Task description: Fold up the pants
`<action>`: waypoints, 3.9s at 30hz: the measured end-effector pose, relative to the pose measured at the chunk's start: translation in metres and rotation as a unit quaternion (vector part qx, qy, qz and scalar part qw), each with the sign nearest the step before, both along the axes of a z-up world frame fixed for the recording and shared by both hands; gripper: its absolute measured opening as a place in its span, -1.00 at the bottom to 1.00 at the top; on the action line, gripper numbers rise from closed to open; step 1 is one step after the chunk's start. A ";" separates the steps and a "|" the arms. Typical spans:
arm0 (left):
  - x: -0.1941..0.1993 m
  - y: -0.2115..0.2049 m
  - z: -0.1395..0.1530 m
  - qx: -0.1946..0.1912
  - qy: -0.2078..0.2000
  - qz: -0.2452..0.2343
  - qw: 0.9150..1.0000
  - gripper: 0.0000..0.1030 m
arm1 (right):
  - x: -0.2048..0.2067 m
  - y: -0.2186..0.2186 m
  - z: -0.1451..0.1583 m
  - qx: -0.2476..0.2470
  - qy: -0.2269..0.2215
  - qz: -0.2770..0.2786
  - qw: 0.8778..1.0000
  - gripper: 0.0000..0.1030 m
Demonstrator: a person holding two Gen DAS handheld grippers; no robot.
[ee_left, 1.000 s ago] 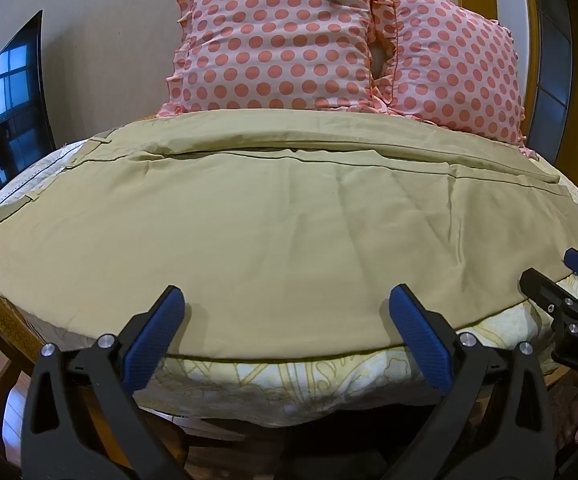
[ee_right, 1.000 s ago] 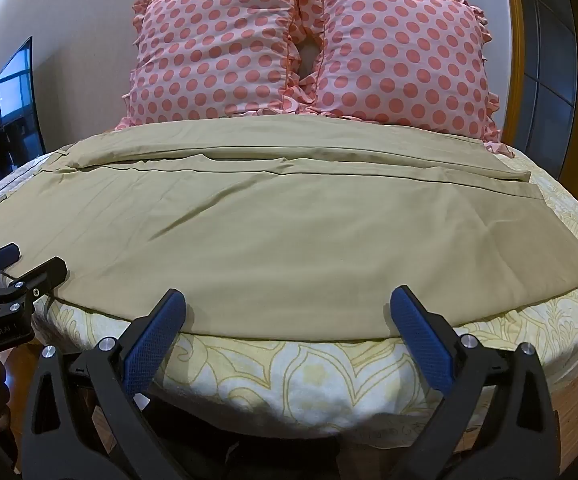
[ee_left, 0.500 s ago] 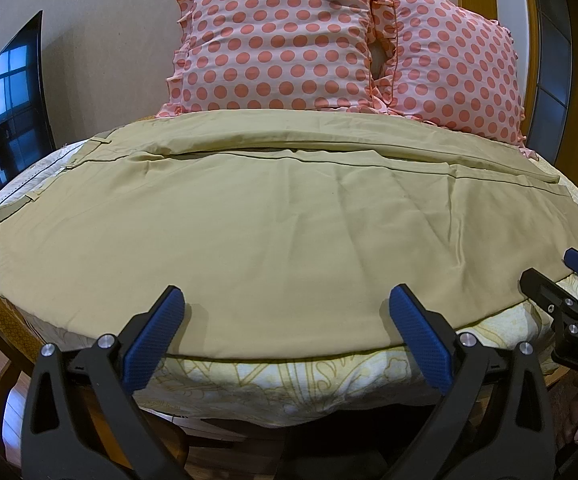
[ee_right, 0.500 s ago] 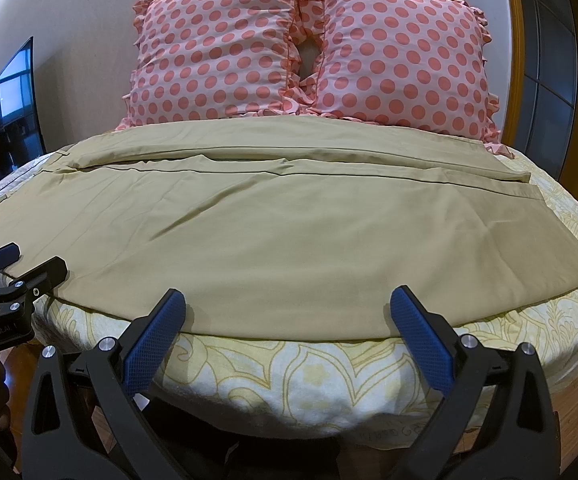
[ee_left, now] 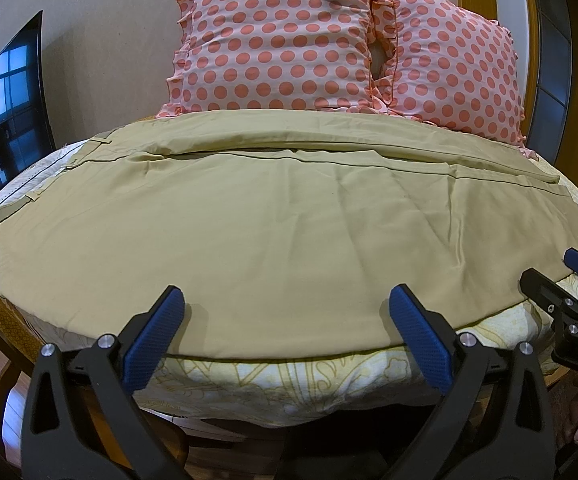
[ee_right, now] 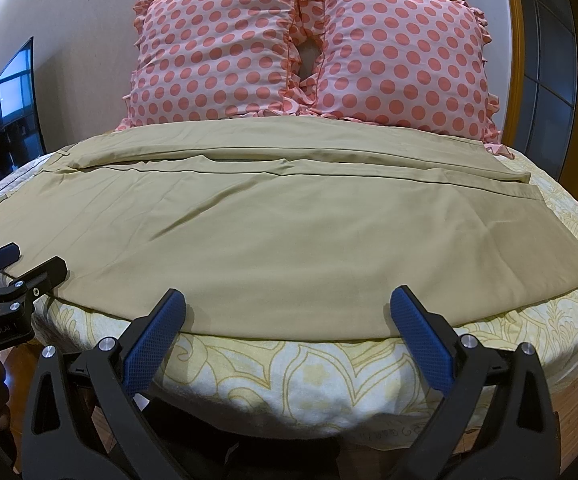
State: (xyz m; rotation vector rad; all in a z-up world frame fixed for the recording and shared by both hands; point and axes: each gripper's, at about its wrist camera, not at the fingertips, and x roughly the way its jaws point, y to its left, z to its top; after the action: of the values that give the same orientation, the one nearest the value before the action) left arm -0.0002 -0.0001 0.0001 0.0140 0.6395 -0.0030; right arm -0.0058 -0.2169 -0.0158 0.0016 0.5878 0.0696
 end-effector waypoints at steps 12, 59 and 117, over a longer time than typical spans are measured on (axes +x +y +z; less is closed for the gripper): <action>0.000 0.000 0.000 0.000 0.000 0.000 1.000 0.96 | -0.001 0.000 0.000 0.000 -0.001 0.000 1.000 0.97; 0.000 0.001 0.000 0.000 -0.006 -0.001 1.000 0.96 | -0.004 0.002 -0.001 0.000 -0.014 0.002 1.000 0.97; 0.072 0.058 0.080 -0.041 -0.068 0.075 0.994 0.96 | 0.093 -0.235 0.016 0.403 0.042 -0.204 0.891 -0.75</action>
State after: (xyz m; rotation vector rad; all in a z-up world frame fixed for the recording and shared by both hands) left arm 0.0718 0.0576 0.0800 -0.1120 0.5022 0.1165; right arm 0.0869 -0.4514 0.0007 0.9417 0.6000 -0.1020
